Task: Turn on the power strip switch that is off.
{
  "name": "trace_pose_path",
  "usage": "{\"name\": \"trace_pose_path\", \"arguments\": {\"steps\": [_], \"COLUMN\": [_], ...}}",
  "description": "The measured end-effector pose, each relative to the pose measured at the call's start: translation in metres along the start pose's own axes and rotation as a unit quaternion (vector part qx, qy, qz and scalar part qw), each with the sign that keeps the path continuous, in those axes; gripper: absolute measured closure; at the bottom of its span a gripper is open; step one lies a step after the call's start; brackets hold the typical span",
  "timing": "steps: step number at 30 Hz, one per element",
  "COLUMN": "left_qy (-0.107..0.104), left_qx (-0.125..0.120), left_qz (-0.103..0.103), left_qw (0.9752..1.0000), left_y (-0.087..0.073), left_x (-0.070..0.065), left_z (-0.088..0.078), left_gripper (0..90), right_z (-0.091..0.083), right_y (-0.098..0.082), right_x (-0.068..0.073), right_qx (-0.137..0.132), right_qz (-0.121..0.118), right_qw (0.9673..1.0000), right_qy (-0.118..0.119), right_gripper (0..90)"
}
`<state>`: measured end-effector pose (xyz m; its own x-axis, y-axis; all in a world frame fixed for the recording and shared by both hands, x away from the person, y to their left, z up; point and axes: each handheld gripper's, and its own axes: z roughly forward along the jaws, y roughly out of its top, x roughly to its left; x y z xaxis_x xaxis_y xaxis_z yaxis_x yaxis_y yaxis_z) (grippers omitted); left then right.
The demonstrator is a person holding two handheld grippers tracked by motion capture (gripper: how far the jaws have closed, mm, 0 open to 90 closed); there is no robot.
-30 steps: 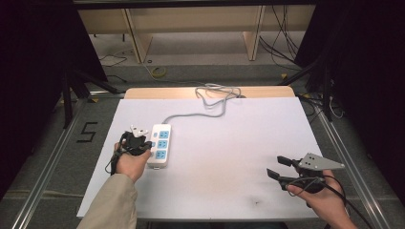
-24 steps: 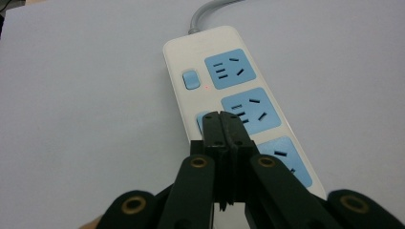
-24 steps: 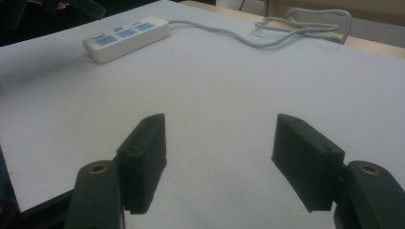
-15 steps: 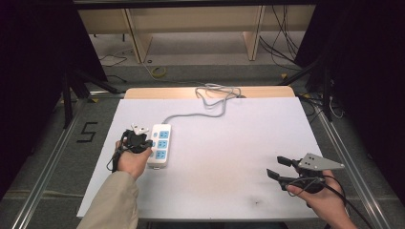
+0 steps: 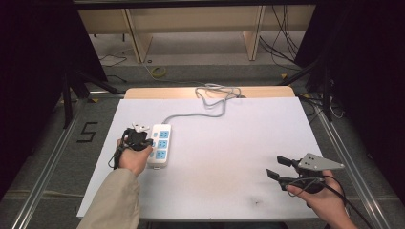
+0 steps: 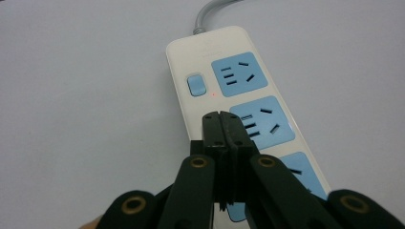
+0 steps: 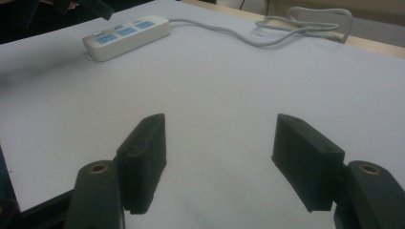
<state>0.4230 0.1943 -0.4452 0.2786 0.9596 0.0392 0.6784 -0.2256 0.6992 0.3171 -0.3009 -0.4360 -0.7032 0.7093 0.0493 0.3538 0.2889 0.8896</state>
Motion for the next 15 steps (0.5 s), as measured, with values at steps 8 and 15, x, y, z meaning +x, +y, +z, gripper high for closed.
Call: {"name": "trace_pose_path", "arguments": {"steps": [8,15], "left_qy": [-0.003,-0.001], "left_qx": [0.002,0.006], "left_qz": [-0.005,-0.007], "left_qw": [1.0000,1.0000], "left_y": [0.0014,0.0022], "left_x": [-0.0008,-0.0001], "left_z": [0.0053,0.0087], "left_gripper": [89.8,89.8], "right_z": [-0.0001,0.0000], "right_y": [0.0000,0.0000], "right_x": [0.0002,0.0003], "right_qx": [0.000,0.000], "right_qz": [0.000,0.001], "right_qw": [1.0000,1.0000], "right_qy": [0.000,0.000], "right_gripper": [36.3,36.2]}}
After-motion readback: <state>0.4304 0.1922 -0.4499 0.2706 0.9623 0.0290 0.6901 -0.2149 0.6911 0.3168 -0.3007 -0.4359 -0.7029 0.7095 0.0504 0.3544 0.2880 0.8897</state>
